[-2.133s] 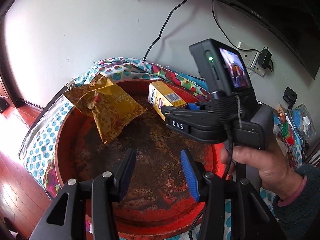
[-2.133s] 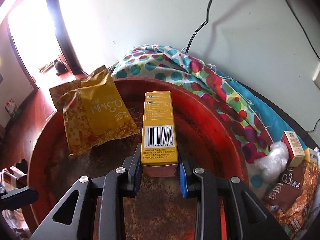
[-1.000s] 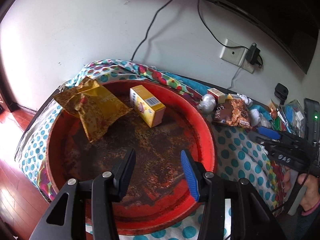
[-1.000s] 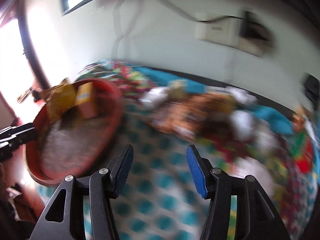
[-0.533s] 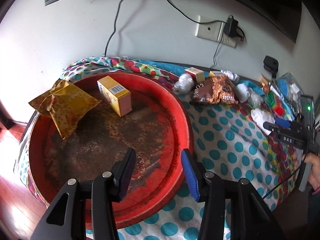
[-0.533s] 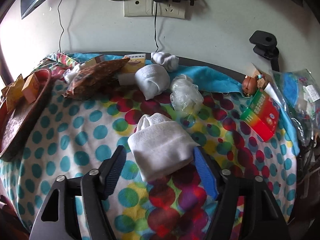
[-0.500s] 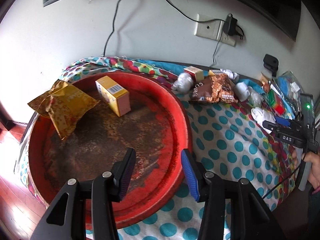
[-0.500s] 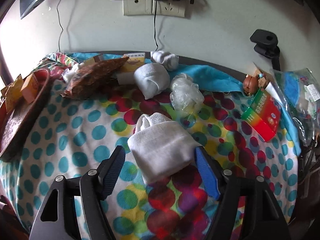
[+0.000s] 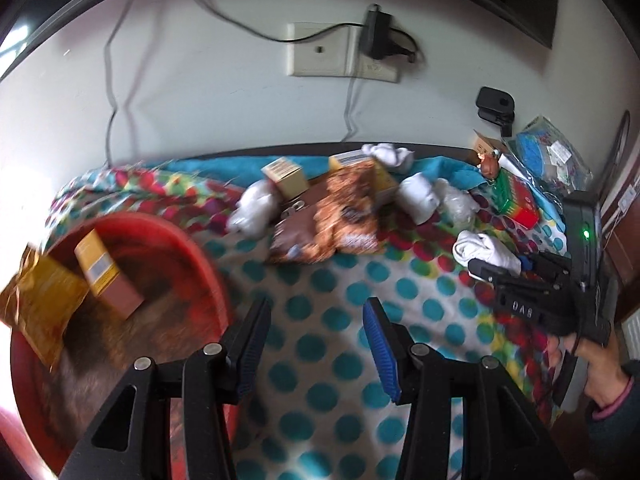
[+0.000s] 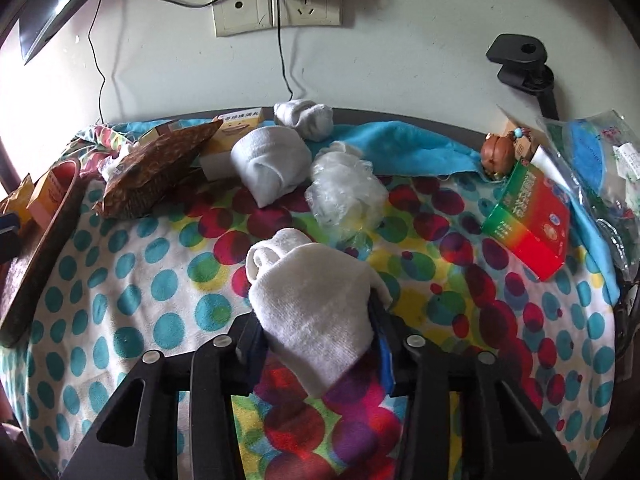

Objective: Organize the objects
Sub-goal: 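Grasp the white sock with the right gripper while the left grasps the chocolate bag, then lift the brown chocolate bag with the left gripper and carry it to the basin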

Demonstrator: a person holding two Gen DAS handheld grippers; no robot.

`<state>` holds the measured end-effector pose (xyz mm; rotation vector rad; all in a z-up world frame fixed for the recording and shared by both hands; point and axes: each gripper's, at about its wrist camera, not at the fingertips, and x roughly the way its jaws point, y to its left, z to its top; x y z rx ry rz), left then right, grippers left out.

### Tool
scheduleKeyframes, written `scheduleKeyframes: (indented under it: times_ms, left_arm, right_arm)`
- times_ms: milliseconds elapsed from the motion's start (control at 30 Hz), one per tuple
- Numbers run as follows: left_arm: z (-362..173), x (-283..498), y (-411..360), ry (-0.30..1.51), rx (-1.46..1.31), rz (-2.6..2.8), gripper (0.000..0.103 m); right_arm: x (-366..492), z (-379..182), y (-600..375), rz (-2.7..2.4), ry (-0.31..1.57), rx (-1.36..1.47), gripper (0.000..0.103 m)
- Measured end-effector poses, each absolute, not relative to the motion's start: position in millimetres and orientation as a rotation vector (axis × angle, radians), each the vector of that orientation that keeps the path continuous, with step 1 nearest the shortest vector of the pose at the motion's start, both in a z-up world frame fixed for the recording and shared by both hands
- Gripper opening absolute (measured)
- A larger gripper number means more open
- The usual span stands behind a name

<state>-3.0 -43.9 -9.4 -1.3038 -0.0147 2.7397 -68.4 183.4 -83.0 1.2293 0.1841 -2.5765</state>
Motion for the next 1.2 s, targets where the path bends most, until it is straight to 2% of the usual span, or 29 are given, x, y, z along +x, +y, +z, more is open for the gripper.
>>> scheduleKeyframes:
  times_ms: [200,600,767,900,967,1200]
  left_arm:
    - [-8.3,-33.5,-3.6,0.158,-1.271,2.740,0.053]
    - [-49.8,-100.0,33.2,0.535,-1.463,2.831,0.054]
    - [-67.9,-111.4,26.0,0.509,-1.503,2.874,0.054]
    - [-72.0,-105.2,22.0,0.473,-1.419,2.926,0.054]
    - [-71.7,-103.6,19.7,0.461,-1.405,2.938,0.045]
    - [-62.1,-96.2,10.8,0.319,-1.395,2.952,0.036]
  right_arm:
    - [-70.5,-85.2,184.2,-2.589,0.159,1.207,0.039]
    - [-73.3,-86.2,192.2,-2.552,0.080,1.220,0.040]
    - [-72.8,-86.0,189.4,-2.557,0.097,1.222,0.040]
    - [-72.0,-86.1,186.7,-2.563,0.115,1.223,0.040]
    - [-72.5,-86.5,187.1,-2.564,0.115,1.224,0.040]
    - [-71.6,-86.2,183.5,-2.573,0.137,1.230,0.041]
